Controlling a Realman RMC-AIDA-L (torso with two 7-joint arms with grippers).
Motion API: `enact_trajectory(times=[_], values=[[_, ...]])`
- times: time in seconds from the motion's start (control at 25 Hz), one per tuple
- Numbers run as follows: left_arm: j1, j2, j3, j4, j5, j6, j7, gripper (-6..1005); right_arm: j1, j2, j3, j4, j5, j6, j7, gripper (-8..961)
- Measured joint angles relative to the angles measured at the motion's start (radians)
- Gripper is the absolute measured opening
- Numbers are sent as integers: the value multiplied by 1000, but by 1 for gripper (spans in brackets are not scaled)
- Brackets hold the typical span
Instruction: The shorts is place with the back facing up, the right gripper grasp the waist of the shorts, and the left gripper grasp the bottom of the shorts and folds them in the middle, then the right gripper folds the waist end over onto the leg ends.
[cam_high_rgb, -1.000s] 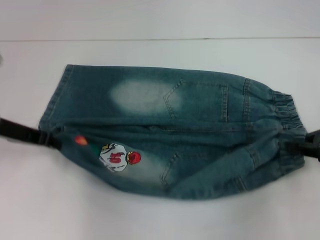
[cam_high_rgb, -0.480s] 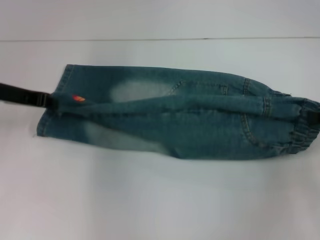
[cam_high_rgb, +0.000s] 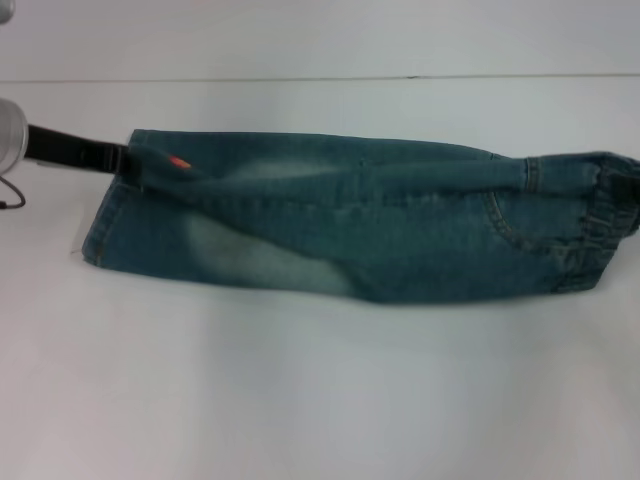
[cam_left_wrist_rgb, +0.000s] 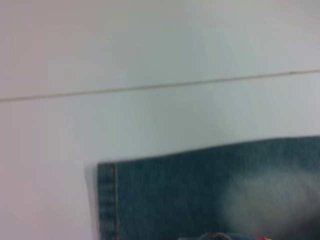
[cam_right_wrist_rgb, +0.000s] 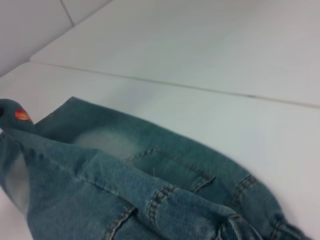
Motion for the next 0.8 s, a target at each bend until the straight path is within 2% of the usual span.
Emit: enact_trajectory(times=[0.16, 0.56, 0.68, 0.8], values=[[-12, -2, 0, -1, 4, -41, -21, 70, 25, -13, -13, 16, 0, 20, 0, 50], [-22, 7, 0, -25, 12, -130, -59, 70, 68, -25, -39, 27, 3, 55, 39, 50], [-27, 7, 1, -25, 12, -143, -60, 72, 86, -33, -43, 37, 15, 21, 62, 50], [-30, 7, -2, -26, 13, -144, -60, 75, 96, -32, -61, 28, 19, -20, 82, 51]])
